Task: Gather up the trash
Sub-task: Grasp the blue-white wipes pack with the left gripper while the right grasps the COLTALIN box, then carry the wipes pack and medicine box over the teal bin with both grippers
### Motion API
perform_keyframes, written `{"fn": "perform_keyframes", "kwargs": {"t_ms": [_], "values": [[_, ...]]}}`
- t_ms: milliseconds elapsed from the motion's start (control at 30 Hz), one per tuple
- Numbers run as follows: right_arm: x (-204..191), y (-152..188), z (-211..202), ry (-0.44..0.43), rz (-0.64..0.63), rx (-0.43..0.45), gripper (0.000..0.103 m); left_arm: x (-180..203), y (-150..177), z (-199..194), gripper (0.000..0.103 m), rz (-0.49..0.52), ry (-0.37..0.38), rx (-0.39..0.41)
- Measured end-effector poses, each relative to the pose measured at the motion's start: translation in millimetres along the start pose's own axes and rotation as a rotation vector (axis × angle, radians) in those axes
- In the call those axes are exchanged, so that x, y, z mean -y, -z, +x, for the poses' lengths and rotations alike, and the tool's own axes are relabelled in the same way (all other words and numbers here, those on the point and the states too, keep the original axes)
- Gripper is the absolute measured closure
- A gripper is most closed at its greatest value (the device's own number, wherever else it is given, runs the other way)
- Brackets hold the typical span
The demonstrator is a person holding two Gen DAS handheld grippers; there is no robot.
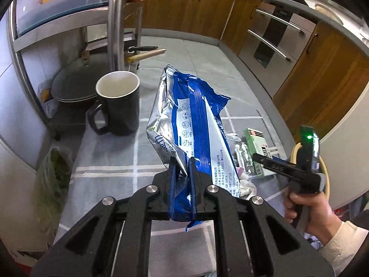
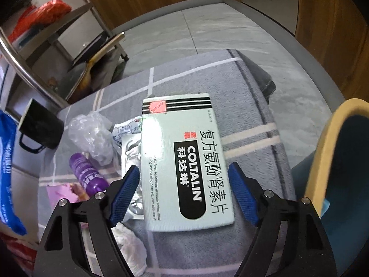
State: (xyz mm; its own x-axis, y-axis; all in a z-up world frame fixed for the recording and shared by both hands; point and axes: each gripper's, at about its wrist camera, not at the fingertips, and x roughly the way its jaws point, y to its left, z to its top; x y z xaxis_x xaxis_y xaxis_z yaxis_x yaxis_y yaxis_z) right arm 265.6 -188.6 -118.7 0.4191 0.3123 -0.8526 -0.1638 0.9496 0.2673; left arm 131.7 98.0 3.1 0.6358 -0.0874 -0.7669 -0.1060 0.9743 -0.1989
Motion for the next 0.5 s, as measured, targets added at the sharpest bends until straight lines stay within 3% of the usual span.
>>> {"fn": "perform_keyframes", "kwargs": {"t_ms": [33,267,500], "values": [[-1.3,0.8,-0.4,0.009,-0.011,0.008,0.030,1.3,0.2,0.6,0.094,0.001,0.003,0.000],[-3.1,2.7,-15.9,-0.028,-0.028,0.035,0.031,13.5,-3.4,0.6,0.094,0.014,0.030,0.008],[-10.1,10.1,-58.7,-0.056,-0.059,0.083,0.031,28.4,-7.9,-4.6,0.094,0.034,0.050,0.027]]}}
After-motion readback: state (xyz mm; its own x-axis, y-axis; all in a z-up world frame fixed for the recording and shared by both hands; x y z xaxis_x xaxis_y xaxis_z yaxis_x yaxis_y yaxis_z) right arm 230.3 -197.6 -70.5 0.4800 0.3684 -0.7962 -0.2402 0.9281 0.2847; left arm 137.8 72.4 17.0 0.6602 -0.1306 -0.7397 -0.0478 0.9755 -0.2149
